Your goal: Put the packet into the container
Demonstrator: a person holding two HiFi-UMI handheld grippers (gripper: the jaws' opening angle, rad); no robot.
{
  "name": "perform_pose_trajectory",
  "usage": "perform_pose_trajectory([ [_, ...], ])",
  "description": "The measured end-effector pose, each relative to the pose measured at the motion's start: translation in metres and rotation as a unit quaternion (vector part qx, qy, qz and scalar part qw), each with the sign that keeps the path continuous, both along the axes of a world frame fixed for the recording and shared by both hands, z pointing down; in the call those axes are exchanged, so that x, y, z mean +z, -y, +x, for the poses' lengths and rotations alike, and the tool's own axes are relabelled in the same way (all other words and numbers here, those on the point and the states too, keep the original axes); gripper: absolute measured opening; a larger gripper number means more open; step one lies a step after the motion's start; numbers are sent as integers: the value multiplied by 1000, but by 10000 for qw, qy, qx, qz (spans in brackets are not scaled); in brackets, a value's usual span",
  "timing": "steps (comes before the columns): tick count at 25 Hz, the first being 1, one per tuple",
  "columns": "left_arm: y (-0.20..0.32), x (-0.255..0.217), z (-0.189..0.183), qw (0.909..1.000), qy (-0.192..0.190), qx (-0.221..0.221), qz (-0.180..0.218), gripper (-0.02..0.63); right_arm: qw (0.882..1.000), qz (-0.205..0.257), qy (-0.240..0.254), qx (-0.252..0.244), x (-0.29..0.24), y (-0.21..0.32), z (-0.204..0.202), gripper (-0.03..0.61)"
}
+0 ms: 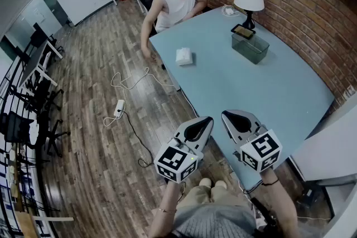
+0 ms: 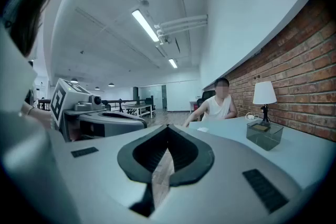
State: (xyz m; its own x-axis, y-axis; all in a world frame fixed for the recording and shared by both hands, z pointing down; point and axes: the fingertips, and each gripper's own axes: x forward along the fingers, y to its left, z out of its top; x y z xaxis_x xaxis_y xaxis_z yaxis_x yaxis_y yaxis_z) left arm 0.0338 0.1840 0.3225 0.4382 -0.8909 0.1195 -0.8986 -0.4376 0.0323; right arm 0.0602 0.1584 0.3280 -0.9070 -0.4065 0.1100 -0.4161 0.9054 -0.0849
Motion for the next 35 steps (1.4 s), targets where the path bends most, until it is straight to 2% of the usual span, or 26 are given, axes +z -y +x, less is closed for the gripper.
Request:
perform_pose_trajectory([
  [21,-6,-4,15,10000,35,12,61,9,9999,109,-62,-50,-3,-3,17,12],
  [28,4,-8,23,9998,87,-140,129,9,9998,63,141,-105,-7,9,27,12],
  [35,19,-4,16,9997,147,-212,20,11,9992,-127,241,-281,-2,19,20,12],
])
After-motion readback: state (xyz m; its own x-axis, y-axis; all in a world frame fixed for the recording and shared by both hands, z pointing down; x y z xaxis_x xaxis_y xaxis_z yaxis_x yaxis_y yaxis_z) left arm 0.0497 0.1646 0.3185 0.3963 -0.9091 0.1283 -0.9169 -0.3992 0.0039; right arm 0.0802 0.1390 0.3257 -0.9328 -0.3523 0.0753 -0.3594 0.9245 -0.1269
